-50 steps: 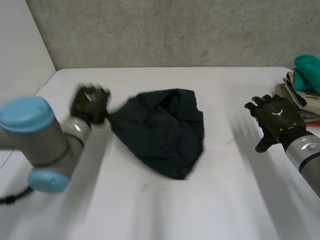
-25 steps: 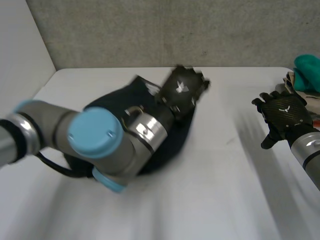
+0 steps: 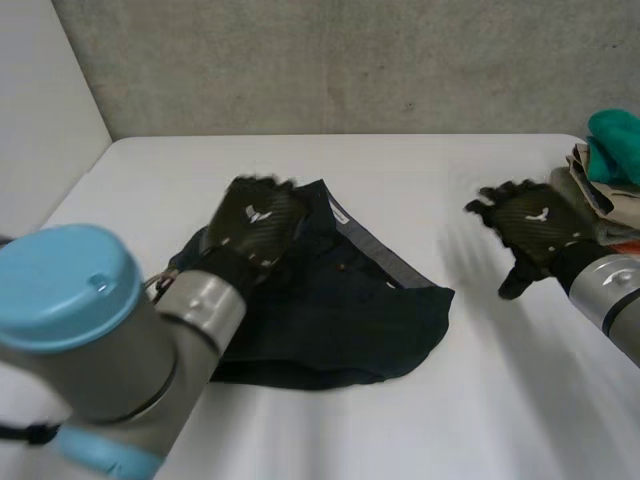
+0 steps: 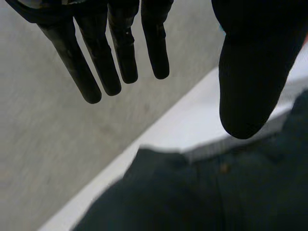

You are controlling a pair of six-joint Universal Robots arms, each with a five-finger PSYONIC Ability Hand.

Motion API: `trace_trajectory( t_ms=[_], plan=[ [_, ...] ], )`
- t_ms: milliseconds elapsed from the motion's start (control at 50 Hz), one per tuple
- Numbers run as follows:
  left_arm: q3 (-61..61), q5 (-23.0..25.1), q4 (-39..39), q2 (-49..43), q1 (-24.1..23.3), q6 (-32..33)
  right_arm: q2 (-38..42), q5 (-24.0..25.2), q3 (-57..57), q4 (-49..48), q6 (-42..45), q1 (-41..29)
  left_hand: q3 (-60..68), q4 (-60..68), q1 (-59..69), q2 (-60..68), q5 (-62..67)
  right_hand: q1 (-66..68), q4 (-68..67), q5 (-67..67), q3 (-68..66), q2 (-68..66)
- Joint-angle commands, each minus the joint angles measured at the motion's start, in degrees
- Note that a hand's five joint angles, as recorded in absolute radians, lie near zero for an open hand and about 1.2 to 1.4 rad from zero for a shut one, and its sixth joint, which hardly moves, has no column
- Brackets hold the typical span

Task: Fold the laundry.

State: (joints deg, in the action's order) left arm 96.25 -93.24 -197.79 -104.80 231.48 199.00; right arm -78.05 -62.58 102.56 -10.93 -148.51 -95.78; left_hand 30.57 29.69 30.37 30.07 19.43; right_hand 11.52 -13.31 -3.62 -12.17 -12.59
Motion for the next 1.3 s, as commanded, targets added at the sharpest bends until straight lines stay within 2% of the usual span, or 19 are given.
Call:
trace_trajectory(
  t_ms=[20, 100, 120, 200, 320, 420, 440, 460, 500, 520, 540, 560, 720, 880, 1040, 1120, 1180, 1260, 1300],
  plan=[
    [10.09, -6.43, 6.01, 4.86, -0.5, -0.02, 5.44, 10.9, -3.59, 7.76, 8.93, -0.37, 4.53, 5.42, 4.73, 5.04, 5.68, -1.52, 3.31, 3.62, 2.17, 2.59],
    [13.61, -7.04, 7.07, 5.65, -0.41, -0.45, 9.49, 10.2, -7.37, 8.38, 16.49, -3.09, 13.26, 14.15, 13.46, 13.77, 14.41, 8.14, -6.35, -6.04, -7.48, -7.06],
    [14.92, -7.3, 7.16, 5.92, -0.41, -0.89, 12.02, 9.68, -9.12, 8.55, 18.94, -4.49, 18.78, 19.67, 18.98, 19.29, 19.92, 9.82, -8.03, -7.72, -9.16, -8.74],
    [17.74, -6.87, 7.42, 6.8, -0.41, -0.98, 16.87, 8.97, -12.29, 9.17, 22.12, -6.09, 28.75, 29.63, 28.95, 29.26, 29.89, 10.84, -9.05, -8.75, -10.19, -9.77],
    [19.5, -6.6, 8.3, 6.27, -0.76, -0.9, 22.4, 9.23, -16.51, 9.43, 24.06, -7.23, 26.59, 27.47, 26.79, 27.09, 27.73, 14.54, -12.75, -12.44, -13.89, -13.47],
    [19.33, -6.34, 8.48, 5.57, -0.42, -0.98, 23.99, 9.32, -17.57, 9.43, 24.24, -7.85, 8.26, 9.14, 8.45, 8.76, 9.4, 18.73, -16.94, -16.63, -18.08, -17.66],
    [19.15, -6.34, 8.48, 5.31, -0.33, -0.98, 24.26, 9.41, -17.66, 9.43, 24.24, -7.85, 7.57, 8.46, 7.77, 8.08, 8.72, 21.75, -19.96, -19.65, -21.09, -20.67],
    [18.89, -6.25, 8.48, 4.52, -0.15, -0.98, 24.61, 9.5, -18.1, 9.43, 24.15, -7.85, 5.9, 6.79, 6.1, 6.41, 7.04, 32.94, -31.15, -30.84, -32.28, -31.86],
    [18.71, -6.25, 8.48, 3.64, -0.06, -0.98, 24.61, 9.5, -18.28, 9.52, 24.06, -7.93, 2.71, 3.59, 2.91, 3.21, 3.85, 43.92, -42.13, -41.83, -43.27, -42.85],
    [18.62, -6.25, 8.48, 3.29, 0.02, -0.98, 24.44, 9.67, -18.36, 9.52, 23.97, -7.93, 0.69, 1.57, 0.89, 1.19, 1.83, 58.3, -56.51, -56.21, -57.65, -57.23],
    [18.27, -6.34, 8.39, 2.41, 0.11, -0.98, 24.26, 9.67, -18.36, 9.52, 23.71, -8.02, -0.83, 0.06, -0.63, -0.32, 0.31, 67.27, -65.48, -65.18, -66.62, -66.2],
    [18.1, -6.43, 8.3, 1.97, 0.11, -0.98, 24.17, 9.76, -18.36, 9.52, 23.62, -7.93, -1.01, -0.13, -0.81, -0.51, 0.13, 68.47, -66.68, -66.37, -67.82, -67.39],
    [15.46, -6.6, 4.79, -2.16, 0.82, -0.11, 21.71, 8.97, -16.52, 10.31, 20.64, -7.85, -0.68, 0.21, -0.48, -0.17, 0.47, 68.48, -66.69, -66.38, -67.83, -67.41],
    [10.98, -6.6, -0.13, -7.79, 3.1, 0.33, 16.89, 8.97, -12.57, 15.23, 18.62, -7.23, 0.33, 1.22, 0.53, 0.84, 1.48, 68.48, -66.69, -66.38, -67.83, -67.41],
    [7.46, -6.6, -1.89, -11.57, 4.42, 5.16, 15.82, 5.99, -10.28, 15.41, 16.68, -7.84, 2.17, 3.06, 2.37, 2.68, 3.32, 68.48, -66.69, -66.38, -67.83, -67.41],
    [6.14, -6.43, -3.47, -12.01, 4.68, 7.19, 15.82, 4.75, -9.66, 15.15, 15.89, -7.85, 20.48, 21.36, 20.67, 20.98, 21.62, 68.48, -66.69, -66.38, -67.83, -67.41],
    [5.0, -6.43, -4.62, -12.1, 5.3, 7.81, 15.82, 4.05, -9.57, 15.15, 15.54, -7.85, 48.86, 49.74, 49.06, 49.36, 50.0, 68.48, -66.69, -66.38, -67.83, -67.41],
    [4.56, -6.34, -4.53, -10.61, 5.21, 8.07, 15.65, 2.21, -9.49, 15.23, 14.66, -7.67, 49.43, 50.31, 49.63, 49.93, 50.57, 68.48, -66.69, -66.38, -67.83, -67.41],
    [5.0, -6.34, -3.92, -6.75, 5.12, 8.77, 14.34, 0.54, -9.57, 15.41, 14.04, -7.41, 49.43, 50.31, 49.63, 49.93, 50.57, 68.48, -66.69, -66.38, -67.83, -67.41]
  ],
)
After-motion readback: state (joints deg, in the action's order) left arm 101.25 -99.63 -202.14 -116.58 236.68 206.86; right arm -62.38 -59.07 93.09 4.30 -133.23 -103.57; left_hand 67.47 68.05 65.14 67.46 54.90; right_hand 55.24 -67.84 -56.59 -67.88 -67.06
